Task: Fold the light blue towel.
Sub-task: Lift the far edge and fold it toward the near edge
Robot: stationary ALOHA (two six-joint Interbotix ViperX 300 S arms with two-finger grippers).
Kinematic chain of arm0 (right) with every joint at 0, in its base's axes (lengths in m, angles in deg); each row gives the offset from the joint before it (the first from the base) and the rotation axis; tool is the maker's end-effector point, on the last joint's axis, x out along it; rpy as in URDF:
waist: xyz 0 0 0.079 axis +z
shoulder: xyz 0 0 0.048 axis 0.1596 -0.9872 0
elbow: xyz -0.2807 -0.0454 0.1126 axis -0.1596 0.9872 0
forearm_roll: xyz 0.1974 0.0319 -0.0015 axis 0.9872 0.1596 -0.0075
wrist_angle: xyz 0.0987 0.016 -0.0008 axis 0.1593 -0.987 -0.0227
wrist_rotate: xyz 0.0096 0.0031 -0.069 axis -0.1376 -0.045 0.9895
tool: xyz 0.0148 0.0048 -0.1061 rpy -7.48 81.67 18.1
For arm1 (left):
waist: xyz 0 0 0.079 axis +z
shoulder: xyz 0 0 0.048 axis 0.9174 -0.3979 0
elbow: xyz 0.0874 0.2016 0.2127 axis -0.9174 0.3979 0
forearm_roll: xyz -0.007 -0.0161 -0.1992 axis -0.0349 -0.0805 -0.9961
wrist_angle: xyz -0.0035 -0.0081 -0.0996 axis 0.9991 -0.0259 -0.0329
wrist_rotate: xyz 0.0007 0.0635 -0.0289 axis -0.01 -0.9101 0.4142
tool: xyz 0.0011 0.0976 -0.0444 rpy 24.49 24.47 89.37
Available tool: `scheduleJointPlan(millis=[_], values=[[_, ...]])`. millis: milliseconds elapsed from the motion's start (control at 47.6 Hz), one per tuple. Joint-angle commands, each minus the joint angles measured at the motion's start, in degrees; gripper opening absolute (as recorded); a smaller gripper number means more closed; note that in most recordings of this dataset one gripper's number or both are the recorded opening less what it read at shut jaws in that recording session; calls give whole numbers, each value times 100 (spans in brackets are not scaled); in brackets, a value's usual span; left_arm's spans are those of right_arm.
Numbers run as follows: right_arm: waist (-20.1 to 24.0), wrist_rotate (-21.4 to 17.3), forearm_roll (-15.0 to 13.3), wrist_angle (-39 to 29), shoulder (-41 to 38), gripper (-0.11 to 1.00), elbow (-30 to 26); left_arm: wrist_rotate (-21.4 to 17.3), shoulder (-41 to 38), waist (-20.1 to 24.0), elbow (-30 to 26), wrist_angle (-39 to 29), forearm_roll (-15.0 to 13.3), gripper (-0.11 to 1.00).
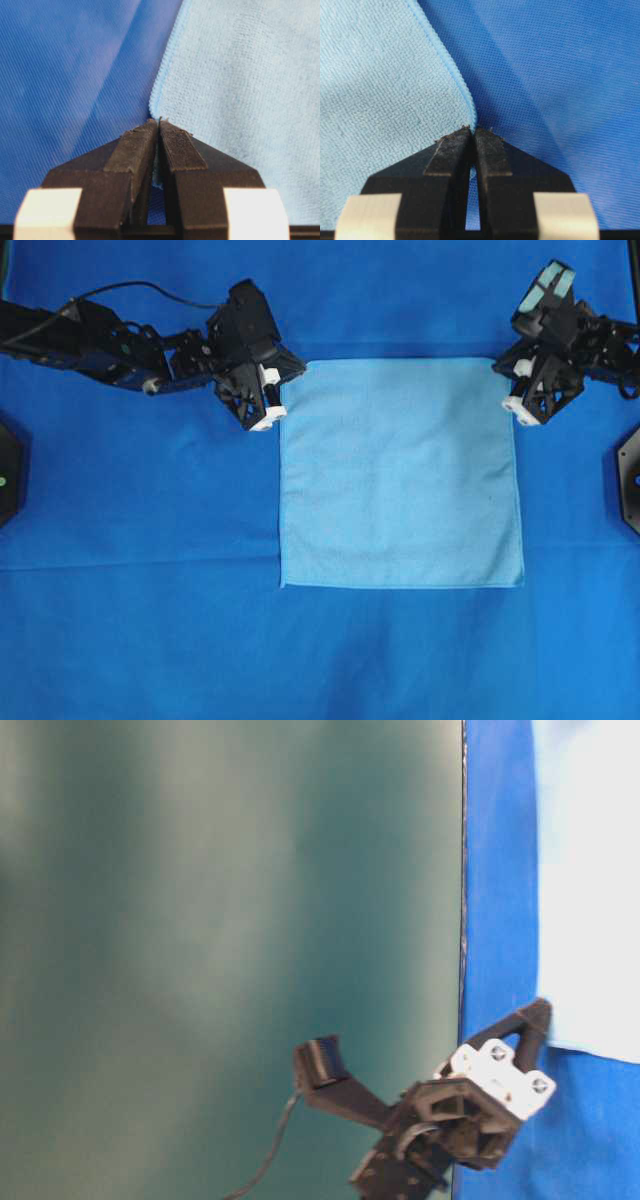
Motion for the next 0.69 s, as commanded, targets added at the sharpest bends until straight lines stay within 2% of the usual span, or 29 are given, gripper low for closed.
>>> scheduleJointPlan(millis=[0, 231, 399, 546, 672], values=[[9, -9, 9, -176, 334, 2, -97, -26, 466, -26, -44, -79, 0, 1], [158, -26, 123, -817, 1143, 2, -141, -35, 861, -149, 44, -167, 0, 1], [466, -26, 422, -1318, 1731, 2, -70, -62, 1072, -413, 88, -290, 0, 1], [923, -53, 870, -1617, 2057, 2, 70, -158, 1125, -791, 193, -404, 0, 1], [1538, -220, 1310, -1819, 2197, 2, 123, -149, 1134, -1222, 264, -554, 0, 1]])
